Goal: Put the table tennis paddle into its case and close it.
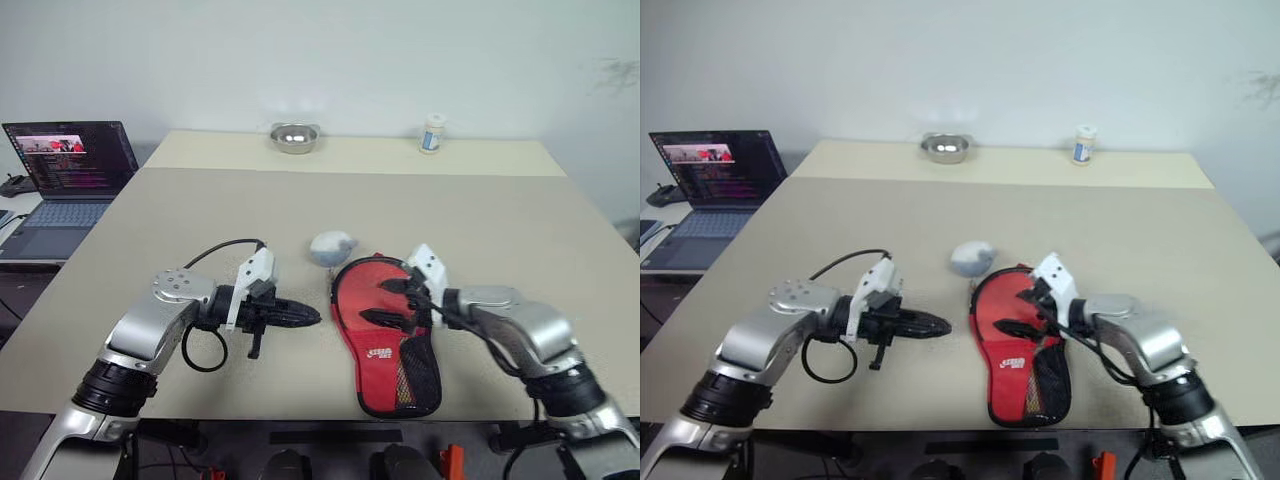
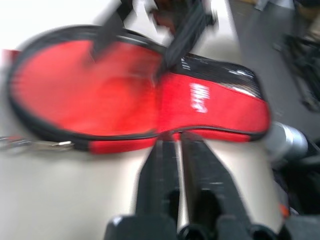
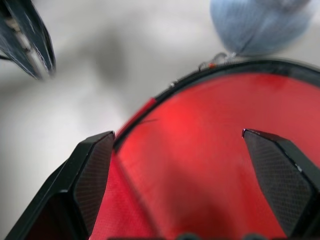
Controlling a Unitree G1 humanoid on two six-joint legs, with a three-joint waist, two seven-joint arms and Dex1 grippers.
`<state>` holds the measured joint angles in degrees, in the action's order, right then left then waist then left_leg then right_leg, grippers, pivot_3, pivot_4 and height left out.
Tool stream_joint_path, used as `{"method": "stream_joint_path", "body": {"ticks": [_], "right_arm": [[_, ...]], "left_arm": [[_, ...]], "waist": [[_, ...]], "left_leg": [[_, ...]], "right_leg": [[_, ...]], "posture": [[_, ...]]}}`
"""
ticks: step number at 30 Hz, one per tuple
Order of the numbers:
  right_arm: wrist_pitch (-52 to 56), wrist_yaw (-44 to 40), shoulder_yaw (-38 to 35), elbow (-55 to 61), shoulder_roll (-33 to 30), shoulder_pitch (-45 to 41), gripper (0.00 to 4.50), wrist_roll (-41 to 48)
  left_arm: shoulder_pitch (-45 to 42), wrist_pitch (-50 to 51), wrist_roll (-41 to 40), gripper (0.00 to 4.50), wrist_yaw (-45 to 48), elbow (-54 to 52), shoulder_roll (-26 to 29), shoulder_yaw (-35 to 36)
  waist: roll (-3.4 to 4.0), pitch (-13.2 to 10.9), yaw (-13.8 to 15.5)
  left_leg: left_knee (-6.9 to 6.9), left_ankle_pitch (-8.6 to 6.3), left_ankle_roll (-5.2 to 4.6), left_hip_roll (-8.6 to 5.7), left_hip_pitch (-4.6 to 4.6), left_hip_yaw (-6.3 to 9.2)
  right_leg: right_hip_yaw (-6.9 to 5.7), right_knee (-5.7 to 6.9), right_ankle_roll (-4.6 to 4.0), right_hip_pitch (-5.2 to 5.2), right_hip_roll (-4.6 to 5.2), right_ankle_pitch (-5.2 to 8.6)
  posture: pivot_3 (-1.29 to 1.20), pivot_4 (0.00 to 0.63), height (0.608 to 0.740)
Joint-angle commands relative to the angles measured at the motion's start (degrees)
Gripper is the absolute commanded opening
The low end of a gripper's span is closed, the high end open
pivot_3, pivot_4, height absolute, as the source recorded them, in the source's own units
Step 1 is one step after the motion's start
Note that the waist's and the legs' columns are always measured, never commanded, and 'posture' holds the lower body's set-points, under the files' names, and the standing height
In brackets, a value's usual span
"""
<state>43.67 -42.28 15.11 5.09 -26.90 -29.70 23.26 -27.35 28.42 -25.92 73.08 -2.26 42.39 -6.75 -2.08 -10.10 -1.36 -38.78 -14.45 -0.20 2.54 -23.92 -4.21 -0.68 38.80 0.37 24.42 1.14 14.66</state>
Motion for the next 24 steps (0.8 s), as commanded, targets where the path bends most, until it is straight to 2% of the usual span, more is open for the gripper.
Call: {"method": "stream_joint_path", "body": {"ticks": [1,8,9,15,19,24], "right_arm": [[-4.46,-0.01,0.35,-1.67,0.83,0.24,4.5,-2.88],[-6.04,0.97,-0.31,-1.96,2.54,2.73,4.5,-5.09],[-5.97,1.11,-0.38,-1.74,2.72,2.89,4.5,-5.16],[-4.96,2.9,-0.34,0.5,4.56,4.42,4.5,-5.73],[-4.28,3.79,-0.68,1.35,5.51,4.6,4.5,-6.07],[-3.31,5.07,-0.68,3.14,6.14,5.3,4.5,-6.49]], "left_arm": [[-2.67,0.24,-1.45,1.69,-2.85,1.38,-1.16,4.01],[-13.59,-6.12,7.2,4.28,-11.58,16.84,-6.77,2.08],[-14.86,-6.69,8.48,4.49,-12.5,18.99,-7.56,1.66],[-24.96,-13.78,16.0,4.49,-13.78,38.06,-14.94,-2.39],[-31.71,-23.54,21.77,4.49,-15.4,53.96,-19.0,-4.24],[-35.6,-30.28,25.99,4.49,-16.68,65.85,-22.33,-4.54]], "waist": [[-0.01,0.0,0.05],[-0.02,0.01,0.44],[-0.03,0.01,0.43],[-0.04,0.02,0.46],[-0.04,0.02,0.32],[-0.04,0.02,0.1]], "left_leg": [[-0.01,0.0,0.0,-0.01,-0.01,0.0],[-0.03,0.02,0.01,0.04,0.15,0.06],[-0.04,0.02,0.01,0.04,0.2,0.06],[-0.04,0.02,0.01,0.02,0.16,0.02],[-0.04,0.02,0.01,0.02,0.13,0.0],[-0.02,0.02,0.01,0.03,0.13,0.01]], "right_leg": [[0.0,-0.03,0.03,-0.01,0.01,-0.02],[-0.06,0.14,0.28,-0.09,-0.05,0.11],[-0.07,0.16,0.29,-0.14,-0.06,0.11],[-0.05,0.12,0.03,-0.13,-0.07,-0.04],[-0.06,0.1,0.04,-0.1,-0.08,-0.04],[-0.06,0.1,0.05,-0.08,-0.09,-0.03]], "posture": [[0.0,0.15,0.74],[0.0,0.15,0.74],[0.0,0.15,0.74],[0.0,0.15,0.74],[0.0,0.15,0.74],[0.0,0.15,0.74]]}}
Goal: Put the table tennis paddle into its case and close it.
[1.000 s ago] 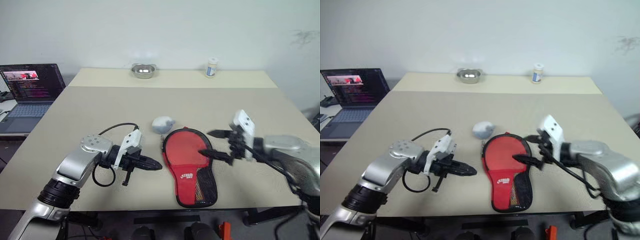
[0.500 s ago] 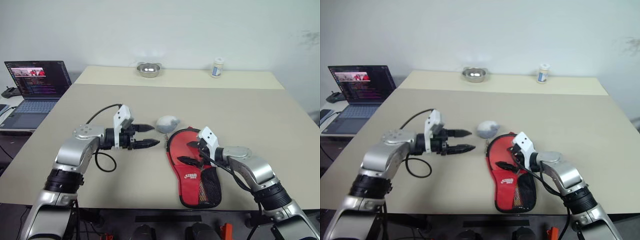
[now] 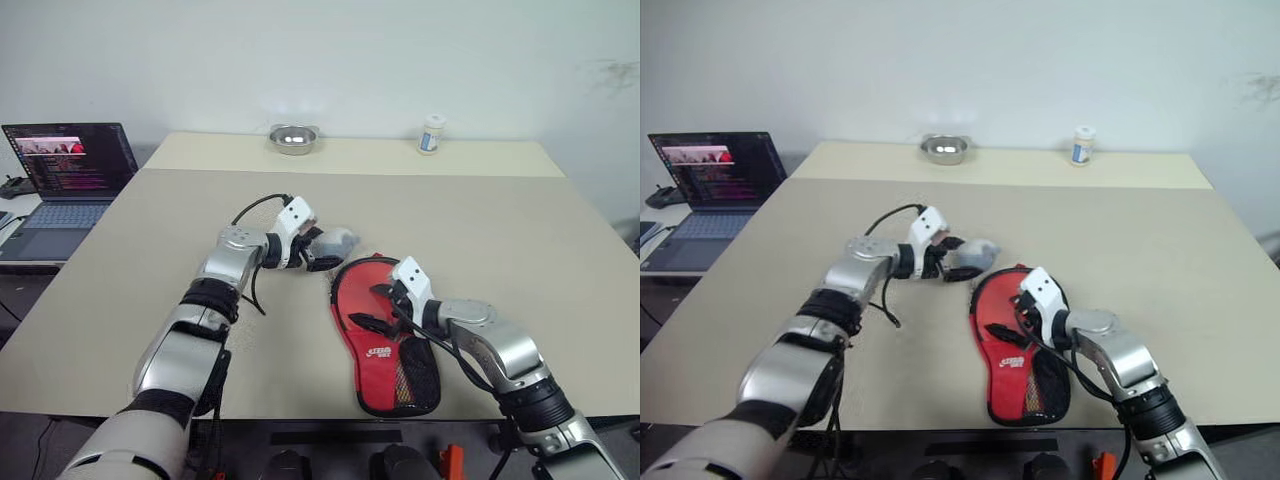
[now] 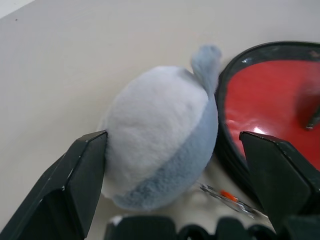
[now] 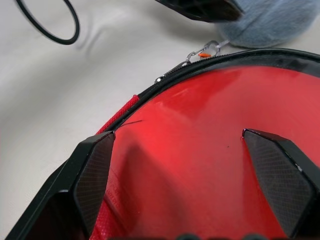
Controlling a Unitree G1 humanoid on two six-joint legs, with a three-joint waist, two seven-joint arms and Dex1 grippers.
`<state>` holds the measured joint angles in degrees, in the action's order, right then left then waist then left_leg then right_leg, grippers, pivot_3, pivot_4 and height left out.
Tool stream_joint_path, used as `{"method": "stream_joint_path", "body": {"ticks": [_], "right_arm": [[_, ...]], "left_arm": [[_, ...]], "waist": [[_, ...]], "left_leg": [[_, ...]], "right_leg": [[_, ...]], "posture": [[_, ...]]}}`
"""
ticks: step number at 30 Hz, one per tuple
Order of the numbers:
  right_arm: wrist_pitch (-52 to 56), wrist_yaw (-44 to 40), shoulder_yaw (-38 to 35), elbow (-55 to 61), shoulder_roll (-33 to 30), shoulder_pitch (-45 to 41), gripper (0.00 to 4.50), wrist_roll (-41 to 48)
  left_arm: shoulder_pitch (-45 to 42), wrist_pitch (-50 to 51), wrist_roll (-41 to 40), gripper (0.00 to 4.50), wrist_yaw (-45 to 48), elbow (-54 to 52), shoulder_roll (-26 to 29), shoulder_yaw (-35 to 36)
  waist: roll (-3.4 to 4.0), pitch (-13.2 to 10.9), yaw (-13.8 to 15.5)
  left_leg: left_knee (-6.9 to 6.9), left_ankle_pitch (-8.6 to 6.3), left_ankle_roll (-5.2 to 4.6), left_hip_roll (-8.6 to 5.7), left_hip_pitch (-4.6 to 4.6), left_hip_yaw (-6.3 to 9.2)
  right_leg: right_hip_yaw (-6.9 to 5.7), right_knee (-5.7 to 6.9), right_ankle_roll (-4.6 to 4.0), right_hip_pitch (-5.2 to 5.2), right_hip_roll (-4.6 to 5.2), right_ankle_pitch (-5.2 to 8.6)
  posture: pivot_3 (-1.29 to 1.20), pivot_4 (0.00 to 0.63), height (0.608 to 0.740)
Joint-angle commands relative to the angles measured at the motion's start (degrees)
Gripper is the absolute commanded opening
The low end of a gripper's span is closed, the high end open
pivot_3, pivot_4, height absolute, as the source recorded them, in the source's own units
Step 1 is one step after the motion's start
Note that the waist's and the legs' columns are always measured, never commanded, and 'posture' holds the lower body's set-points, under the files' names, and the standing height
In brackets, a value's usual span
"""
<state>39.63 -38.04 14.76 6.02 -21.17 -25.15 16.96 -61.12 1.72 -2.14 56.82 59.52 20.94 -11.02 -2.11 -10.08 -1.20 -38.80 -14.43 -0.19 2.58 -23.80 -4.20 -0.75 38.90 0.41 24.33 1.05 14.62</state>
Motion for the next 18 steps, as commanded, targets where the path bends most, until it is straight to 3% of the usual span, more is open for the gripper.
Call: {"method": "stream_joint_path", "body": {"ticks": [1,6,8,11,18], "right_arm": [[0.9,1.16,-0.41,2.56,0.44,0.9,4.5,-0.25],[1.41,2.74,-1.05,3.74,0.45,1.22,4.5,-0.45],[1.4,3.33,-1.29,3.71,0.45,1.04,4.5,-0.62],[0.91,3.98,-1.33,2.69,0.64,0.31,4.5,-1.1],[0.6,5.09,-0.02,-1.71,0.21,-0.41,4.5,-4.29]], "left_arm": [[-1.92,-4.14,2.77,4.49,-0.65,5.43,-1.19,-0.14],[-1.69,-5.79,3.92,4.49,-0.45,8.23,-1.83,1.0],[-1.55,-5.9,3.99,4.13,-0.87,8.61,-2.0,1.58],[-1.41,-5.83,3.84,3.24,-0.6,8.68,-2.26,2.56],[-0.77,-4.32,3.05,0.72,1.52,6.9,-3.08,4.2]], "waist": [[0.0,0.0,-0.13],[-0.02,0.01,-0.31],[-0.03,0.02,-0.29],[-0.03,0.02,-0.27],[-0.05,0.03,-0.19]], "left_leg": [[0.0,0.0,0.0,0.0,0.0,0.0],[-0.01,0.0,0.0,0.0,0.0,0.01],[-0.03,0.0,0.0,-0.01,0.01,0.01],[-0.03,0.0,0.0,-0.02,0.0,0.01],[-0.04,0.0,0.0,-0.03,0.0,0.02]], "right_leg": [[-0.01,0.0,0.0,0.0,0.0,0.0],[-0.01,0.02,0.0,-0.01,0.01,0.0],[-0.02,0.03,0.01,-0.02,0.01,0.0],[-0.02,0.03,0.02,-0.02,0.02,0.0],[-0.03,0.03,0.01,-0.03,0.02,-0.01]], "posture": [[0.0,0.15,0.74],[0.0,0.15,0.74],[0.0,0.15,0.74],[0.0,0.15,0.74],[0.0,0.15,0.74]]}}
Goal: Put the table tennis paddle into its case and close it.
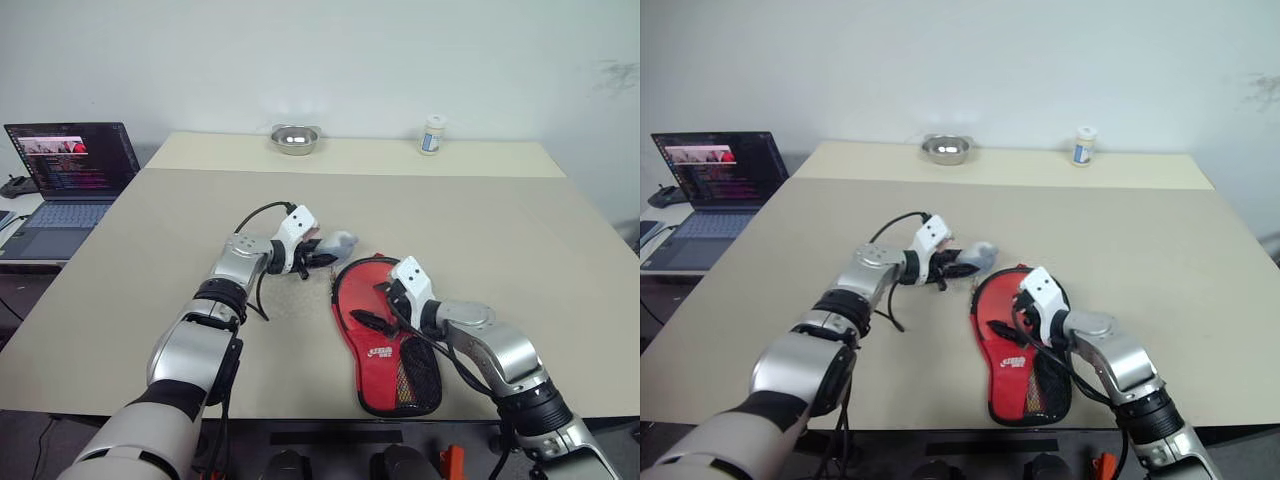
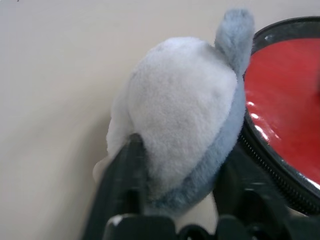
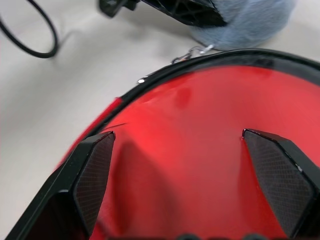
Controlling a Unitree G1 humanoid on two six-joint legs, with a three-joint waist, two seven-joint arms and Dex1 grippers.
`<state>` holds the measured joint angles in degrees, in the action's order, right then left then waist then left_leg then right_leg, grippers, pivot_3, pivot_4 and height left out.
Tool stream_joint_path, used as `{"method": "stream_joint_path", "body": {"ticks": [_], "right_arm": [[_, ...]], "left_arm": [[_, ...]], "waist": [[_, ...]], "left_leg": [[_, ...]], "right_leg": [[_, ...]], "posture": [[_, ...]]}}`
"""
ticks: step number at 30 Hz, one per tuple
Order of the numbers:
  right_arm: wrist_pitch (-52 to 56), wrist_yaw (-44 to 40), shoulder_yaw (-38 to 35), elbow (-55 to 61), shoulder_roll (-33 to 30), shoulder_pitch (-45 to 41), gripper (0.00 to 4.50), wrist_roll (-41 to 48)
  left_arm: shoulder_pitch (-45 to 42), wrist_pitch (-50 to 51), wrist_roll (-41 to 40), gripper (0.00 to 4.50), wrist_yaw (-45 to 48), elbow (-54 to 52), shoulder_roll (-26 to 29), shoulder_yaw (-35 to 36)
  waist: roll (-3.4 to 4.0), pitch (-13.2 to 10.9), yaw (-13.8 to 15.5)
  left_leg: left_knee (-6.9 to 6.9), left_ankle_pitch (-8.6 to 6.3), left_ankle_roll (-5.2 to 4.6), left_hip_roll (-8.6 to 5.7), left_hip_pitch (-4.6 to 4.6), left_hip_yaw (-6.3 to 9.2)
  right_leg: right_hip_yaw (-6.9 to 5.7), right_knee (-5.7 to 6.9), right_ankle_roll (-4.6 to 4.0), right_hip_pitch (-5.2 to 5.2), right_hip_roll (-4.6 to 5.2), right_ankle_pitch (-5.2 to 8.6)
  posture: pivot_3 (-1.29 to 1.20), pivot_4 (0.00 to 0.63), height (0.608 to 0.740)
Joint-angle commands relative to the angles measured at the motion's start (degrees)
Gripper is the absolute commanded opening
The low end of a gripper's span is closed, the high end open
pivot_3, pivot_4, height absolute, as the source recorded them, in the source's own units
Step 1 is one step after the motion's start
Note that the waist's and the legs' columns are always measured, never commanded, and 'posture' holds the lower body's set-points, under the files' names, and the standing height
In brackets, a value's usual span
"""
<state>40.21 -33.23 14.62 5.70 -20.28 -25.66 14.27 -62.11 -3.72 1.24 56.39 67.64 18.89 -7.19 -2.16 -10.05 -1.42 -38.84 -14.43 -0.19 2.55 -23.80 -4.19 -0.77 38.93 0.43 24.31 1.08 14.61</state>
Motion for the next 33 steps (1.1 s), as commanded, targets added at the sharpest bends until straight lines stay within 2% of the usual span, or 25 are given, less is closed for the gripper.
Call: {"method": "stream_joint_path", "body": {"ticks": [1,3,9,15,24,28,33], "right_arm": [[0.24,-0.07,0.54,-1.56,-1.04,0.36,4.5,-1.93],[1.3,-1.41,1.79,-1.45,-2.24,1.22,4.5,-2.5],[1.96,-3.56,4.55,-1.8,-4.82,3.21,4.5,-4.21],[2.2,-4.29,4.89,-2.31,-4.85,3.69,4.5,-5.0],[4.54,-6.68,6.3,-1.43,-6.11,5.14,4.5,-5.04],[5.86,-6.93,7.13,-0.39,-6.7,6.62,4.5,-5.26],[6.96,-6.93,8.23,0.56,-7.13,8.17,4.5,-5.38]], "left_arm": [[0.31,1.42,-0.37,0.41,2.22,-1.61,-1.21,0.52],[0.42,1.81,-0.17,0.2,2.58,-2.43,-1.62,0.5],[-1.36,2.32,1.32,0.2,-0.01,-1.31,-3.56,0.06],[-6.91,2.47,4.45,0.2,-14.09,4.57,-6.72,0.86],[-13.86,0.98,11.2,0.19,-25.6,9.57,-11.18,-1.26],[-16.52,0.36,13.41,0.18,-28.78,10.36,-13.55,-1.65],[-19.17,-1.52,16.07,0.18,-27.85,10.78,-18.11,-2.61]], "waist": [[-0.01,0.01,0.06],[-0.02,0.01,0.14],[-0.08,0.12,0.63],[-0.25,0.32,1.46],[-0.27,0.34,1.43],[-0.27,0.34,1.35],[-0.29,0.36,1.48]], "left_leg": [[0.0,0.0,0.0,0.0,0.0,0.01],[0.0,0.0,0.0,-0.01,0.0,0.02],[0.0,0.0,0.0,-0.05,0.04,0.07],[-0.05,0.0,0.0,-0.05,0.21,0.13],[-0.05,0.0,0.0,-0.05,0.29,0.07],[0.01,-0.01,0.0,-0.03,0.28,0.04],[0.01,-0.01,0.0,-0.08,0.28,0.03]], "right_leg": [[-0.01,0.0,0.0,-0.01,0.0,0.0],[-0.02,-0.01,0.0,-0.02,0.0,0.0],[-0.06,-0.06,0.01,-0.12,0.03,0.0],[-0.12,-0.04,0.27,-0.31,0.03,0.13],[-0.07,-0.04,0.3,-0.34,0.03,0.12],[-0.04,-0.06,0.3,-0.3,0.02,0.13],[-0.05,-0.08,0.3,-0.32,0.04,0.13]], "posture": [[0.0,0.15,0.74],[0.0,0.15,0.74],[0.0,0.15,0.74],[0.0,0.15,0.74],[0.0,0.15,0.74],[0.0,0.15,0.74],[0.0,0.15,0.74]]}}
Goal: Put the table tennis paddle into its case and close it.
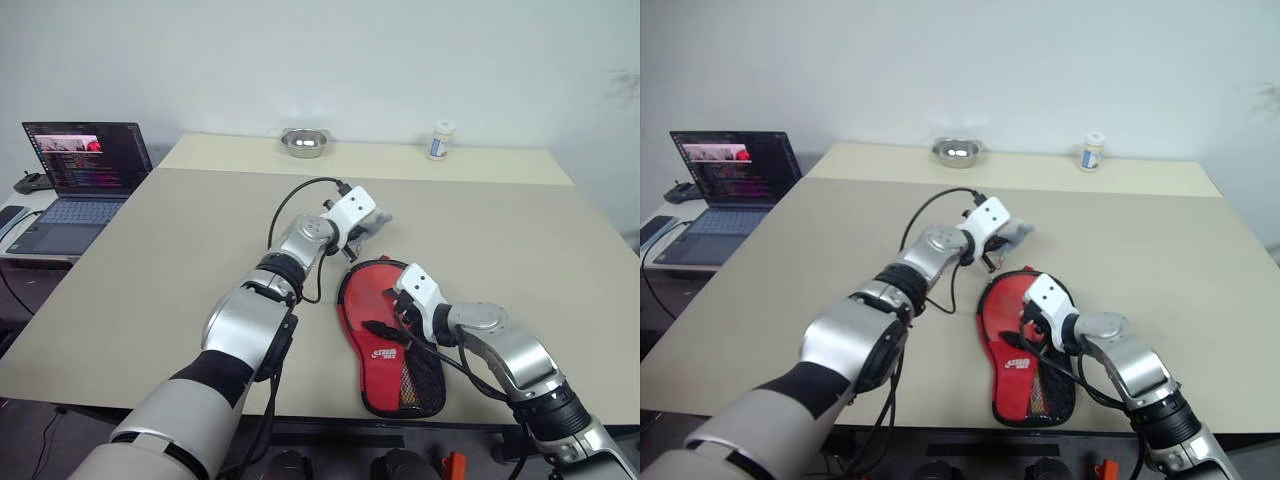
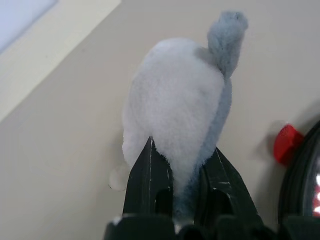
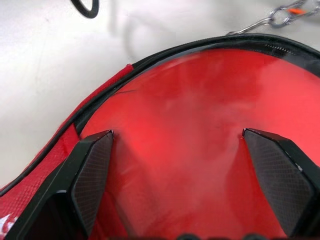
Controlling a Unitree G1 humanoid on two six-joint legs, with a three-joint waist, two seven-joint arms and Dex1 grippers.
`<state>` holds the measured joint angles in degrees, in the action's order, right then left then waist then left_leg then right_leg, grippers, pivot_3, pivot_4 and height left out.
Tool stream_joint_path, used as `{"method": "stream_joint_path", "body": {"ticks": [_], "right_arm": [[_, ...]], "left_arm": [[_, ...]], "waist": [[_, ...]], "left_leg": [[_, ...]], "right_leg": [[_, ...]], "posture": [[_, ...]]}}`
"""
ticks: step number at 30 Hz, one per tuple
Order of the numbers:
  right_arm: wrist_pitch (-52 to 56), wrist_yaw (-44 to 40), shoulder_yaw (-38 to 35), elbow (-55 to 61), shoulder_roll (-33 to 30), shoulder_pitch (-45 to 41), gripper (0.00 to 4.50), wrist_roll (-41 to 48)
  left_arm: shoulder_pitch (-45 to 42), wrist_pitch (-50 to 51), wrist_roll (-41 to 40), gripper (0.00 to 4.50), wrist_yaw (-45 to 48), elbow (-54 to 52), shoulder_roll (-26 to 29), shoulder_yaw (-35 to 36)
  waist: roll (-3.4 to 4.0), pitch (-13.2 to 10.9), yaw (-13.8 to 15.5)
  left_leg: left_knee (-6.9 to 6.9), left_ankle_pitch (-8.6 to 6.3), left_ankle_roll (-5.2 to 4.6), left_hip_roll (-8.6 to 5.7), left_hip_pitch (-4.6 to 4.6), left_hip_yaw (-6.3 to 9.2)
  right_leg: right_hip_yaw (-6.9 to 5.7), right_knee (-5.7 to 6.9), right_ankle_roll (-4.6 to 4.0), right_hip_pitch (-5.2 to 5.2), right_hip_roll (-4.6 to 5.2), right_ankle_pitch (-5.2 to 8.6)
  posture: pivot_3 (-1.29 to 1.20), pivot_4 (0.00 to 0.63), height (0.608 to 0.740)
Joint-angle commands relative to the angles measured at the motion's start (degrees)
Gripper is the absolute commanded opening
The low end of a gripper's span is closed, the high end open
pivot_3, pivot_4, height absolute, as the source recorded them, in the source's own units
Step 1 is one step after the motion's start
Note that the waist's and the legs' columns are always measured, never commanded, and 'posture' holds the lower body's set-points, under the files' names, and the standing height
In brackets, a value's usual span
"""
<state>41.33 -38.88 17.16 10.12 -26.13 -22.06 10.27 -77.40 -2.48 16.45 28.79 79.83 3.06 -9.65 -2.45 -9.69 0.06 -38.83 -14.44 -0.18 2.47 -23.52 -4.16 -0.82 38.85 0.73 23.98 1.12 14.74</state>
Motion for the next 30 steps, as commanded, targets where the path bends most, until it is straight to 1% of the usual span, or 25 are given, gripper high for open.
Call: {"method": "stream_joint_path", "body": {"ticks": [1,9,14,17,24,30], "right_arm": [[6.14,-1.19,5.88,-3.53,-1.16,4.8,4.5,-1.32],[8.03,-0.25,7.35,-1.36,-0.25,5.65,4.5,-1.42],[8.88,0.35,7.98,-0.27,0.21,6.11,4.5,-1.38],[9.12,0.62,8.15,-0.2,0.5,6.01,4.5,-1.4],[9.03,1.17,8.01,-0.77,1.23,5.71,4.5,-1.74],[8.71,1.25,7.82,-1.29,1.64,5.62,4.5,-2.23]], "left_arm": [[-4.29,-3.04,1.38,0.18,-0.31,-1.33,-3.57,-0.4],[-7.31,-3.62,2.32,0.18,-2.05,-1.15,-11.77,0.5],[-7.03,-5.49,3.99,0.18,0.93,-1.22,-17.07,-1.39],[-6.17,-5.89,3.51,0.18,3.3,-1.38,-20.0,-1.65],[-3.68,-6.51,2.98,0.18,8.96,-1.6,-23.36,-2.75],[-2.64,-6.44,1.9,0.18,12.57,-1.89,-25.15,-2.54]], "waist": [[0.0,0.01,0.0],[0.02,0.03,-0.06],[0.11,0.09,-0.19],[0.14,0.11,-0.19],[0.19,0.16,-0.21],[0.23,0.19,-0.3]], "left_leg": [[0.0,0.0,0.0,-0.01,0.0,-0.03],[0.02,-0.01,0.0,0.01,0.0,0.01],[0.04,-0.01,0.0,0.01,0.02,0.0],[0.06,-0.01,0.0,0.03,0.02,0.01],[0.06,-0.01,0.0,0.05,0.04,0.0],[0.07,-0.01,-0.01,0.07,0.05,0.0]], "right_leg": [[0.01,0.0,0.0,0.0,0.01,0.0],[0.01,-0.03,0.0,0.01,0.0,0.01],[0.02,-0.03,0.0,0.02,-0.01,0.01],[0.01,-0.03,-0.01,0.02,-0.03,0.01],[0.01,-0.03,-0.01,0.02,-0.05,0.02],[0.01,-0.02,-0.02,0.02,-0.07,0.02]], "posture": [[0.0,0.15,0.74],[0.0,0.15,0.74],[0.0,0.15,0.74],[0.0,0.15,0.74],[0.0,0.15,0.74],[0.0,0.15,0.74]]}}
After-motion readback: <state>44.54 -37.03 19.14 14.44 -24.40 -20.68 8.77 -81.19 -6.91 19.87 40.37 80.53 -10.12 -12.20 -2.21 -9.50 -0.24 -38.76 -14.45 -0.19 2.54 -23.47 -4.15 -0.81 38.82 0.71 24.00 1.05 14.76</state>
